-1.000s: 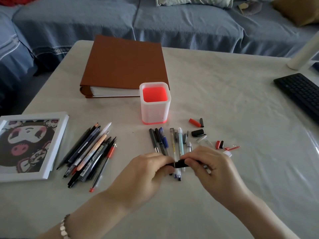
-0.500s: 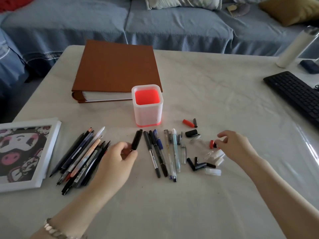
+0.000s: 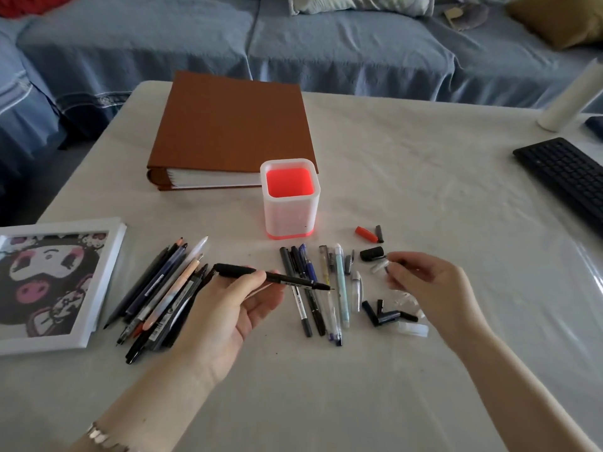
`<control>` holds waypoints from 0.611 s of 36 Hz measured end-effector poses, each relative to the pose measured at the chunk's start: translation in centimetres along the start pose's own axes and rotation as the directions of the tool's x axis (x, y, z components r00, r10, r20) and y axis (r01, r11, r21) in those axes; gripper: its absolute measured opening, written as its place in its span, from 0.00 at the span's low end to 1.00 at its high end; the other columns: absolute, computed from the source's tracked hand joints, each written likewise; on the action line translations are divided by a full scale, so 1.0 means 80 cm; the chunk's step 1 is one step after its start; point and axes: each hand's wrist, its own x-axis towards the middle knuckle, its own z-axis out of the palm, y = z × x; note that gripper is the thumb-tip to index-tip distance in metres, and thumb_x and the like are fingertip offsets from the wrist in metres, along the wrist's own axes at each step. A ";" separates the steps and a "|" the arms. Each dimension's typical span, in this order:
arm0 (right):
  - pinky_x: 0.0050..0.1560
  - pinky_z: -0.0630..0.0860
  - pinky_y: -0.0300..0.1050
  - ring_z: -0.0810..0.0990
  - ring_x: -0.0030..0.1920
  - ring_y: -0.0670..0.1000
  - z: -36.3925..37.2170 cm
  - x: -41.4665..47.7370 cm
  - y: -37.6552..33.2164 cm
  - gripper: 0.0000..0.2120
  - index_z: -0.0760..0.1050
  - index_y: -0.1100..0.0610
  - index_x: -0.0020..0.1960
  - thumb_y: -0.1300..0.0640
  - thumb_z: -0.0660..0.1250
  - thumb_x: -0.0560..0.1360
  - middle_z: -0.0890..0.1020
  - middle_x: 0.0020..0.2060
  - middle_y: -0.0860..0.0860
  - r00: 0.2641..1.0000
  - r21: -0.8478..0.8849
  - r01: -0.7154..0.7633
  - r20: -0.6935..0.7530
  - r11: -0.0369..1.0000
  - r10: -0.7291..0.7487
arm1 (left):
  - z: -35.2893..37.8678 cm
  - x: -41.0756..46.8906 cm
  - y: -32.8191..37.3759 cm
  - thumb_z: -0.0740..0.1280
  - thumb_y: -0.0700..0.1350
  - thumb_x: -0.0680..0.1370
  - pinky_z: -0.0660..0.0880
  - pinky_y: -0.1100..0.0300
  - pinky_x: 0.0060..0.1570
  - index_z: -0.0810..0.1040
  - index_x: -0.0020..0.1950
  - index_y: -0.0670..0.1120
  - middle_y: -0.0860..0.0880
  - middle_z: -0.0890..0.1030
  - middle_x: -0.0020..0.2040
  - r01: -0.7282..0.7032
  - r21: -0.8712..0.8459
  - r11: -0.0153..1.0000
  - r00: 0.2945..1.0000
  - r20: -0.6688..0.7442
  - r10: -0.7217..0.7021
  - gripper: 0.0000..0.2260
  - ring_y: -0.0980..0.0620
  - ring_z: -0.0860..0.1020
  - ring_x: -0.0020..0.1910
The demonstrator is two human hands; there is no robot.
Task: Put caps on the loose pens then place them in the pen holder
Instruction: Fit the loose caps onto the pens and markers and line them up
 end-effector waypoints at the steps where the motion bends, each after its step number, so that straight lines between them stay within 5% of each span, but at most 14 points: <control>1: 0.37 0.76 0.28 0.82 0.31 0.42 0.007 -0.012 -0.006 0.08 0.80 0.54 0.43 0.66 0.68 0.71 0.84 0.29 0.48 1.000 0.102 -0.012 0.025 0.995 0.009 | 0.000 0.000 -0.001 0.60 0.33 0.75 0.79 0.63 0.30 0.73 0.35 0.42 0.46 0.83 0.31 0.008 -0.009 1.000 1.000 -0.002 -0.008 0.10 0.51 0.82 0.31; 7: 0.34 0.76 0.29 0.81 0.29 0.43 0.039 -0.056 -0.025 0.09 0.80 0.57 0.38 0.70 0.68 0.69 0.83 0.27 0.48 0.999 0.324 -0.032 0.026 0.946 0.025 | 0.000 -0.001 -0.004 0.61 0.34 0.75 0.80 0.63 0.32 0.73 0.36 0.42 0.46 0.83 0.32 -0.015 -0.008 1.000 1.000 -0.017 0.015 0.09 0.51 0.83 0.33; 18: 0.33 0.74 0.28 0.80 0.29 0.40 0.055 -0.067 -0.032 0.12 0.81 0.54 0.36 0.71 0.70 0.66 0.83 0.27 0.46 0.999 0.319 0.025 0.028 0.948 -0.036 | 0.004 -0.016 -0.006 0.63 0.33 0.74 0.78 0.63 0.31 0.75 0.37 0.42 0.44 0.84 0.36 -0.006 0.019 1.000 0.999 0.054 0.004 0.07 0.48 0.83 0.37; 22: 0.33 0.74 0.29 0.80 0.28 0.42 0.051 -0.066 -0.030 0.11 0.81 0.56 0.38 0.71 0.69 0.67 0.83 0.26 0.48 0.996 0.299 0.038 0.061 0.954 -0.059 | 0.003 -0.022 -0.003 0.68 0.35 0.65 0.78 0.63 0.29 0.74 0.34 0.41 0.41 0.84 0.36 -0.016 0.116 0.993 0.992 0.130 0.001 0.04 0.46 0.84 0.38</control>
